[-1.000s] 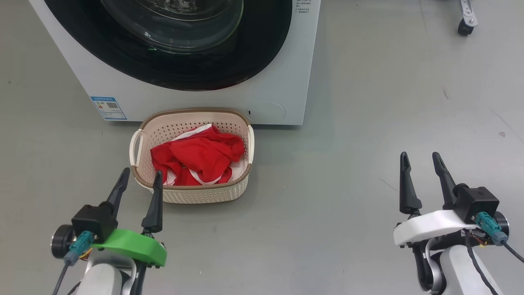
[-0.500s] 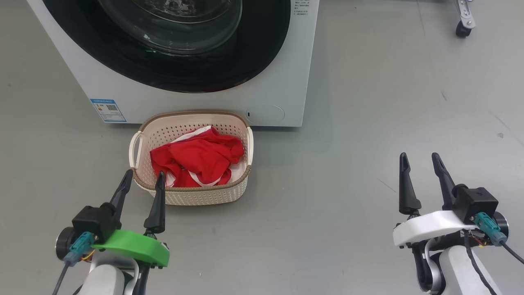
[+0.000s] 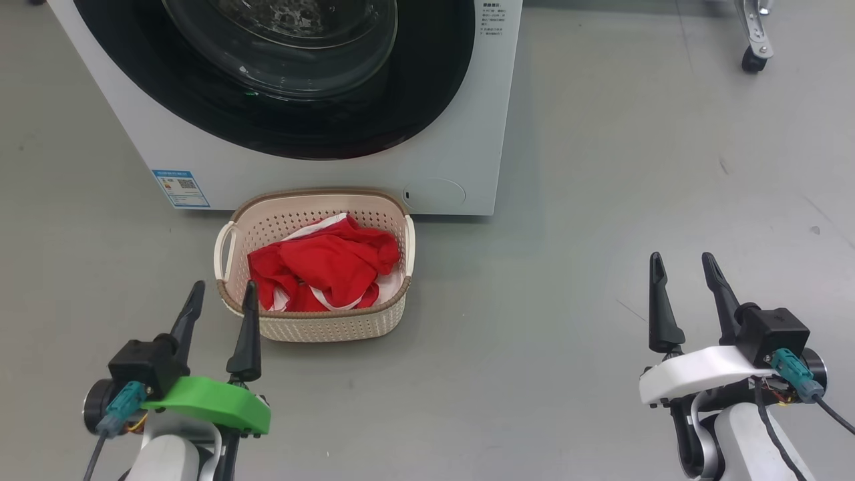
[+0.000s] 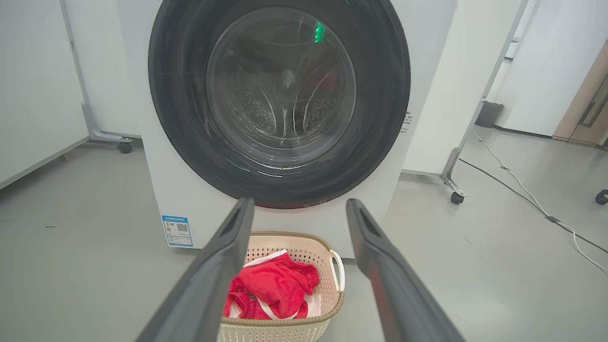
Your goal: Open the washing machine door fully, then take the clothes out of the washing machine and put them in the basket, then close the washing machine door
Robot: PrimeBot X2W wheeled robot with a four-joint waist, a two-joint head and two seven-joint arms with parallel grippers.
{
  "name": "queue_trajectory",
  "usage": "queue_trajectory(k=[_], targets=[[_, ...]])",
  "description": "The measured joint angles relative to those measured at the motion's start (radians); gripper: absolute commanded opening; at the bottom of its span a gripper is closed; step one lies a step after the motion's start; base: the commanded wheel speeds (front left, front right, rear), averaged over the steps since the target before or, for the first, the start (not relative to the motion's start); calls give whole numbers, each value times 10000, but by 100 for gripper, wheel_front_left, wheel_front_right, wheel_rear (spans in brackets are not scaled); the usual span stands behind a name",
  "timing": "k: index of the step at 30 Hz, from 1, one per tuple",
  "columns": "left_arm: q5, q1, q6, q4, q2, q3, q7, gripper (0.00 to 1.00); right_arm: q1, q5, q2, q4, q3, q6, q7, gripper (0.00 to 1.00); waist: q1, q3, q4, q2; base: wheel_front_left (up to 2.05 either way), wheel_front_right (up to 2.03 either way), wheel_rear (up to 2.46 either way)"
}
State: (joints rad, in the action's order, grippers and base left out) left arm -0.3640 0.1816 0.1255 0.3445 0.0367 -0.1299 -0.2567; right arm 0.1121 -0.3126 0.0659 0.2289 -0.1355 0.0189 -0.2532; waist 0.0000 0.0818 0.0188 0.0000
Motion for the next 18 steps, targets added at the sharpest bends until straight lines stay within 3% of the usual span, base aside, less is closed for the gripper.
queue_trajectory(k=[10,11,18], targets=[[-159,-192,0,-10,13,17,0,100,-166,29,-21,29,2,0,0,100,0,-98,4,0,0,0,0],[-176,-193,0,-23,10,17,0,0,-168,27,-25,42,-2,0,0,0,0,-100,5,0,0,0,0],[-247,-622,0,539,-159,-44,27,0,-668,-46,-165,617,-27,2,13,0,0,-106,2,0,0,0,0]])
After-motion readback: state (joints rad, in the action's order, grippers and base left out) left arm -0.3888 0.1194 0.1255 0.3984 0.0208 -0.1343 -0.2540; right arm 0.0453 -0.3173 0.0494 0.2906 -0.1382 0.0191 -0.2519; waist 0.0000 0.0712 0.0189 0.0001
